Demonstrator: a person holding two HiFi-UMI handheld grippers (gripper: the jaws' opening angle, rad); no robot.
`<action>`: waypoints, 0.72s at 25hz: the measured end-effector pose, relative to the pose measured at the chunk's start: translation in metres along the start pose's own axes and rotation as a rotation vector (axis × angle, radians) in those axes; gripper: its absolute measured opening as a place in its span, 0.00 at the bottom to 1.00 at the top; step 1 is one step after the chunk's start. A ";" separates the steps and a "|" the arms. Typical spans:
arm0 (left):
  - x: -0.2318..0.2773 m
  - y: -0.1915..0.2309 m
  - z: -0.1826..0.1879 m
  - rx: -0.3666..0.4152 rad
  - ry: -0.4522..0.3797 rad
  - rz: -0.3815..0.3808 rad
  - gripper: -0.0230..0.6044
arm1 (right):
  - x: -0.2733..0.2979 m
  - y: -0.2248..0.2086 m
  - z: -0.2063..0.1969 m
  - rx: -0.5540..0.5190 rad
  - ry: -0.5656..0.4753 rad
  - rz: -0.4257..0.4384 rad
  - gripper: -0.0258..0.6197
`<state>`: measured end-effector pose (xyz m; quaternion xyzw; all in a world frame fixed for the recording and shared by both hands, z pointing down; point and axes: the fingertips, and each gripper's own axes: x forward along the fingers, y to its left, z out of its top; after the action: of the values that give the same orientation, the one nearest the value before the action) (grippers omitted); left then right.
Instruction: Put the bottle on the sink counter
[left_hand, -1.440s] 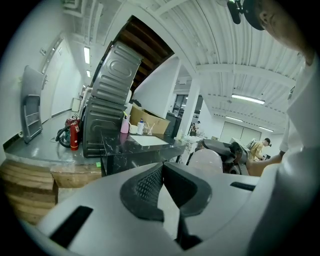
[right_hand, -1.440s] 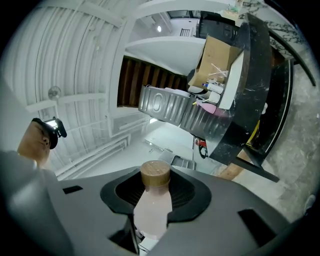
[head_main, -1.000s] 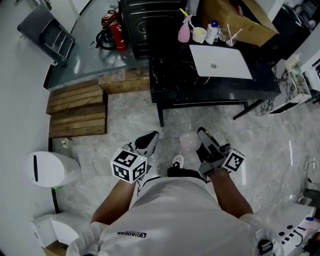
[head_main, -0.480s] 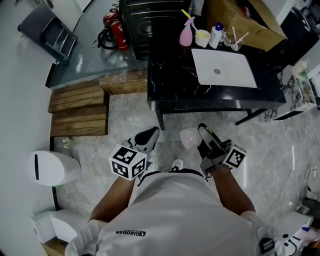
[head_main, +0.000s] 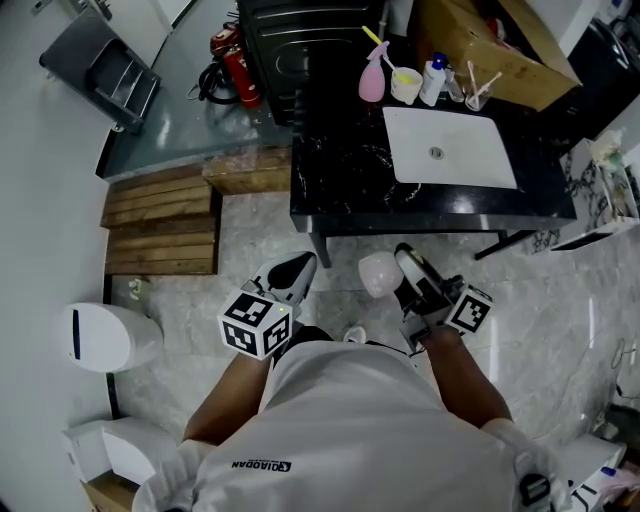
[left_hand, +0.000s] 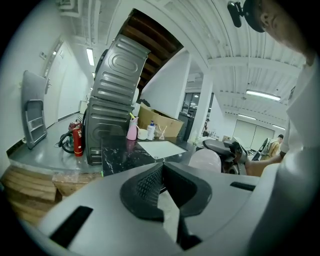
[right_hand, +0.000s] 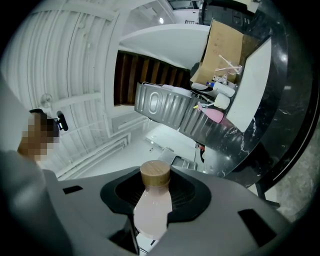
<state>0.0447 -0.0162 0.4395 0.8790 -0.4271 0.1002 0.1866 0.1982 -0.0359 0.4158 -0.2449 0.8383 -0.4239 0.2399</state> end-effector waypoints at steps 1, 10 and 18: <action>0.001 0.002 -0.001 -0.002 0.005 0.005 0.06 | 0.002 -0.002 0.001 0.003 0.002 0.001 0.28; 0.008 0.025 -0.014 -0.047 0.026 0.039 0.06 | 0.019 -0.022 -0.002 0.018 0.035 -0.007 0.28; 0.040 0.066 0.015 -0.020 -0.007 0.005 0.06 | 0.063 -0.036 0.014 -0.007 0.031 -0.013 0.28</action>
<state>0.0177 -0.0881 0.4553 0.8764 -0.4309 0.0934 0.1937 0.1657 -0.1019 0.4259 -0.2445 0.8418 -0.4264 0.2231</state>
